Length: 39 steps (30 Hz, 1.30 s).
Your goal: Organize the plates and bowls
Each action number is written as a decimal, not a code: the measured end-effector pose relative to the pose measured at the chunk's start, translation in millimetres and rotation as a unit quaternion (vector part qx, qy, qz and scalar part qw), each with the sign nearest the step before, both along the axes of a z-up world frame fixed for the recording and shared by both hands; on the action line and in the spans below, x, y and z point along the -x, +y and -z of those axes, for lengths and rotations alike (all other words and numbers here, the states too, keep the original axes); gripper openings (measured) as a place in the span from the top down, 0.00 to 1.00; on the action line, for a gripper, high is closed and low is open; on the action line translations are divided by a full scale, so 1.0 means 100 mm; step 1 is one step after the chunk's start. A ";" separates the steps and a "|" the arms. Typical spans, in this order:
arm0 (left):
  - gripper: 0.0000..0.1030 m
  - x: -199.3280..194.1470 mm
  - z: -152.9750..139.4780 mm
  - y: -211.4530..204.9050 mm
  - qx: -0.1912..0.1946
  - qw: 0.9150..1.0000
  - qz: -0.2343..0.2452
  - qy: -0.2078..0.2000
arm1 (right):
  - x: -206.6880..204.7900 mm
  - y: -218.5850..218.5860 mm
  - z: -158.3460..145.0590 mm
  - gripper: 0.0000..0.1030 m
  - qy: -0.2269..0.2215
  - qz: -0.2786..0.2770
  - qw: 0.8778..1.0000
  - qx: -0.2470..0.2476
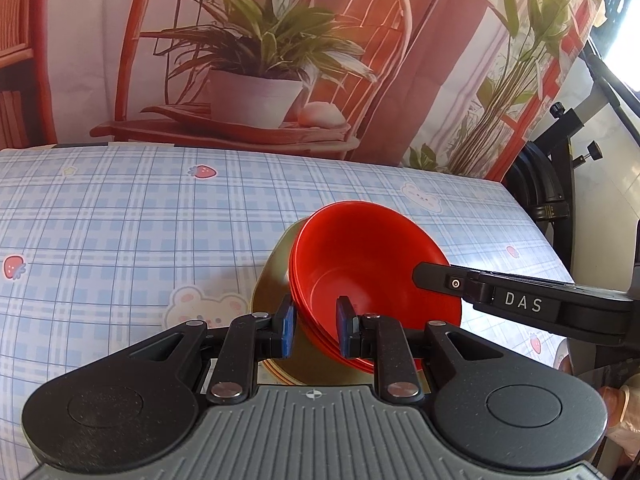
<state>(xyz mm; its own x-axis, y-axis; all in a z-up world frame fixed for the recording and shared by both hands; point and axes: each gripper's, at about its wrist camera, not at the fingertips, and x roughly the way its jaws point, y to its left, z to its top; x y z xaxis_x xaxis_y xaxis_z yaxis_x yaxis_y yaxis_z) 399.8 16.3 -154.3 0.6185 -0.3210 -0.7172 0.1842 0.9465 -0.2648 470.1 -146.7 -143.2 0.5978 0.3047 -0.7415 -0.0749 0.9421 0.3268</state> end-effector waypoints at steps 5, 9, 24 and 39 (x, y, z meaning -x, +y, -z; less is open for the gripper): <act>0.78 0.02 0.05 0.00 0.000 1.000 0.001 0.001 | 0.02 -0.02 0.06 0.92 0.007 0.001 1.000 -0.001; 0.78 0.02 0.05 -0.01 -0.002 1.000 -0.003 0.000 | 0.02 -0.01 0.06 0.91 0.006 0.000 1.000 -0.001; 0.63 0.09 -0.27 -0.08 -0.050 0.998 -0.013 -0.039 | 0.10 0.01 -0.20 0.70 -0.026 -0.010 0.999 0.018; 0.57 0.47 -0.67 -0.10 -0.082 0.993 -0.037 -0.080 | 0.50 -0.03 -0.56 0.64 -0.066 -0.013 0.997 0.031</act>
